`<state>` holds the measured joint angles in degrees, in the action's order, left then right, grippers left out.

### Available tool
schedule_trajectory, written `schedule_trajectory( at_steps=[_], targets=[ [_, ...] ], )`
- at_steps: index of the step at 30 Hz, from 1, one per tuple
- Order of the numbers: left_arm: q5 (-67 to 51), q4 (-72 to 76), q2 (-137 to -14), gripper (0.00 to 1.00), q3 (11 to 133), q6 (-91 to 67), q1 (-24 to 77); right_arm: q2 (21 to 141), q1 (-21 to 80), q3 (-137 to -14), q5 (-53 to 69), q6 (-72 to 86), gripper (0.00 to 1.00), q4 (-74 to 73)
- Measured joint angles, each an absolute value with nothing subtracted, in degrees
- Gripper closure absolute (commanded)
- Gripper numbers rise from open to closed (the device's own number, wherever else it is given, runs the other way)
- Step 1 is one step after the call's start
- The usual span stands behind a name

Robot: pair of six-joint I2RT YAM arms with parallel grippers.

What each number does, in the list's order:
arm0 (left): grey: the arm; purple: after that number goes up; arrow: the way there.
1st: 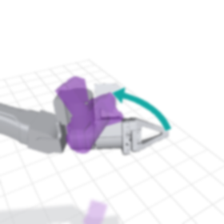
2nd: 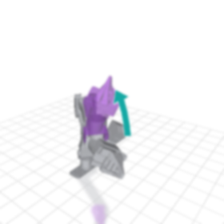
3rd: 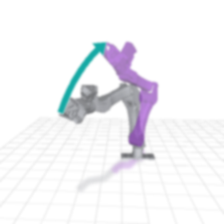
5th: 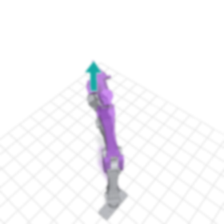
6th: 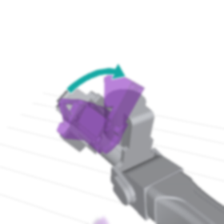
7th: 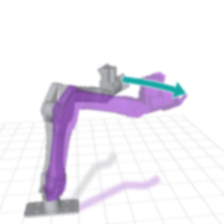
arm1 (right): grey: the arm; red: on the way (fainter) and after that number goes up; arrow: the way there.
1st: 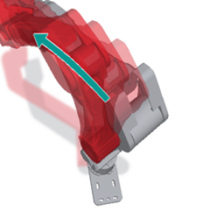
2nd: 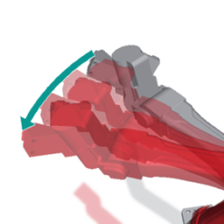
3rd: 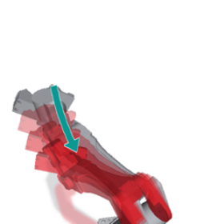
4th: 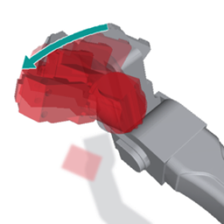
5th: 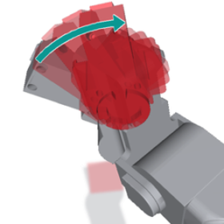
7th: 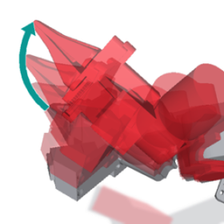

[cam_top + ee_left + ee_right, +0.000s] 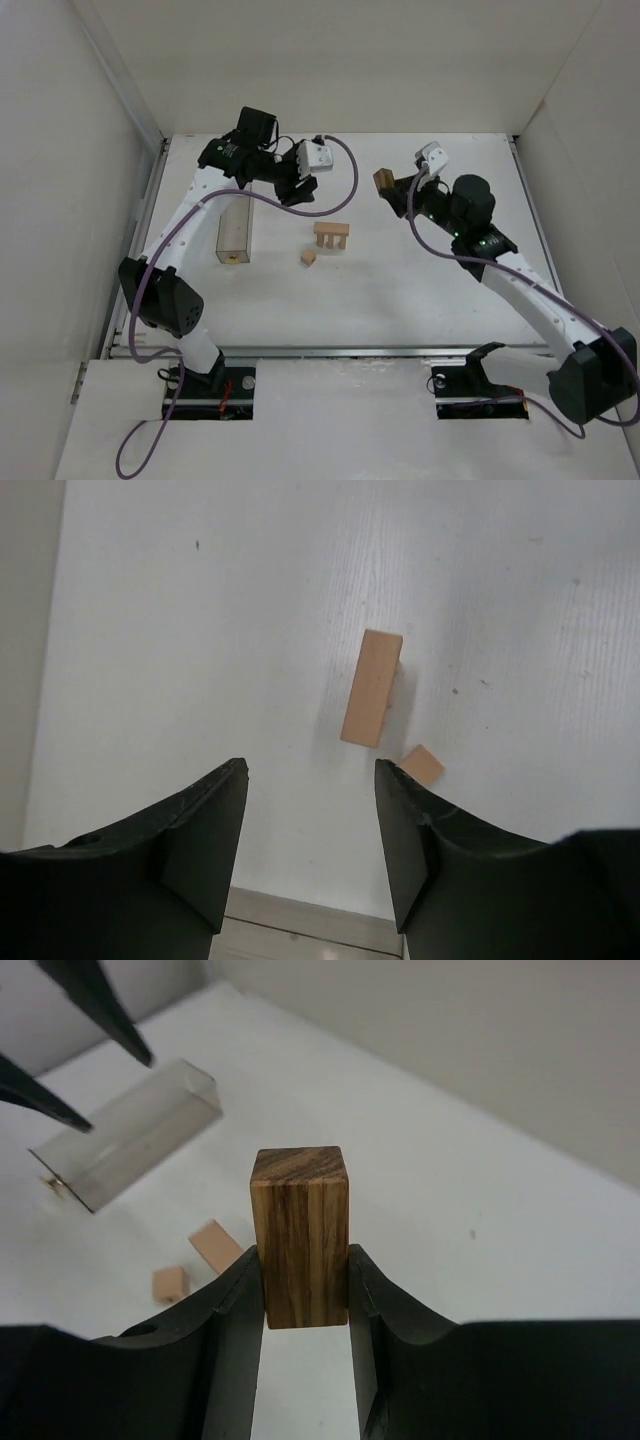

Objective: Build the wood block tower

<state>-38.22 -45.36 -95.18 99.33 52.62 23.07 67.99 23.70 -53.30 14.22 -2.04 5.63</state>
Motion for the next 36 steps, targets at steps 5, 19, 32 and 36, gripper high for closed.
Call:
schedule_trajectory(
  at_steps=[5,19,32,36],
  targets=[
    [-50.3,-49.9,-95.1,0.39,105.5,62.4,22.8,65.3,23.7,-50.9,26.5,-7.2,1.0,16.1],
    [-64.6,-60.0,-97.1,0.31,112.6,72.2,29.6,68.1,25.8,-52.5,44.0,-17.5,1.0,15.1],
    [-58.8,-52.9,-97.8,0.49,112.0,61.1,30.4,69.1,28.5,-53.9,43.5,-20.9,1.0,12.9],
    [-58.0,-52.9,-97.8,0.59,111.6,60.6,30.8,69.4,28.5,-54.0,42.8,-21.1,1.0,12.8]
  ],
)
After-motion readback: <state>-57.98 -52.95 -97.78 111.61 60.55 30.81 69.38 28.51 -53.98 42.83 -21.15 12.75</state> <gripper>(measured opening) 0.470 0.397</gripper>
